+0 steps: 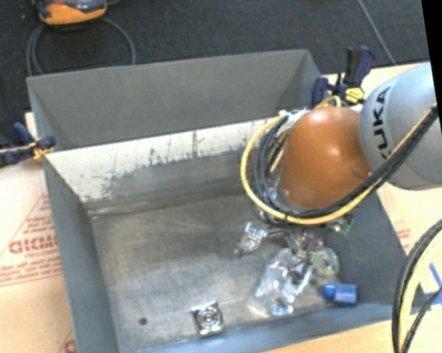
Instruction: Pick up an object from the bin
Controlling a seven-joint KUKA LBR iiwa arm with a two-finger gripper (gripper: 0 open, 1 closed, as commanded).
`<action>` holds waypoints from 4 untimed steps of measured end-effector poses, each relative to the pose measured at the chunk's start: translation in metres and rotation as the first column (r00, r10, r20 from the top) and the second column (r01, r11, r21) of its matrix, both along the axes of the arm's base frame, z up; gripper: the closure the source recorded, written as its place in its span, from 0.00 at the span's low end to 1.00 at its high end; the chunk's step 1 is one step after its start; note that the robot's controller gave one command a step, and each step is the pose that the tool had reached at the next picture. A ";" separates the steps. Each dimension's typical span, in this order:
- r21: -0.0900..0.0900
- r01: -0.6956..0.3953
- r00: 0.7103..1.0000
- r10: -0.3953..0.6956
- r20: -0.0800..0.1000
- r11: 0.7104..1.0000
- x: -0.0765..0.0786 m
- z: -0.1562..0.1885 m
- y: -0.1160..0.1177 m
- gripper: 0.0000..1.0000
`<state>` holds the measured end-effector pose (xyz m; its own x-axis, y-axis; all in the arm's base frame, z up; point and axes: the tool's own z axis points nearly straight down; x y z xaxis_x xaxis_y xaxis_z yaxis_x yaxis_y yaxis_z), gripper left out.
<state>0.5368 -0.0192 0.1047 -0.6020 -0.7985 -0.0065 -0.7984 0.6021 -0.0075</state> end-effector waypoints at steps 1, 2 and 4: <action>0.007 0.322 0.947 -0.322 0.004 0.947 -0.048 -0.031 -0.085 0.00; 0.008 0.320 0.947 -0.320 0.008 0.947 -0.047 -0.030 -0.085 1.00; 0.000 0.317 0.948 -0.317 -0.007 0.948 -0.046 -0.001 -0.086 1.00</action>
Offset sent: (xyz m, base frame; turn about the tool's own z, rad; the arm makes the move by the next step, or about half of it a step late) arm -0.0530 -0.0870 -0.0347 0.3323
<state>0.4910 -0.1049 0.1038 -0.8243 -0.5662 -0.0019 -0.5662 0.8243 -0.0020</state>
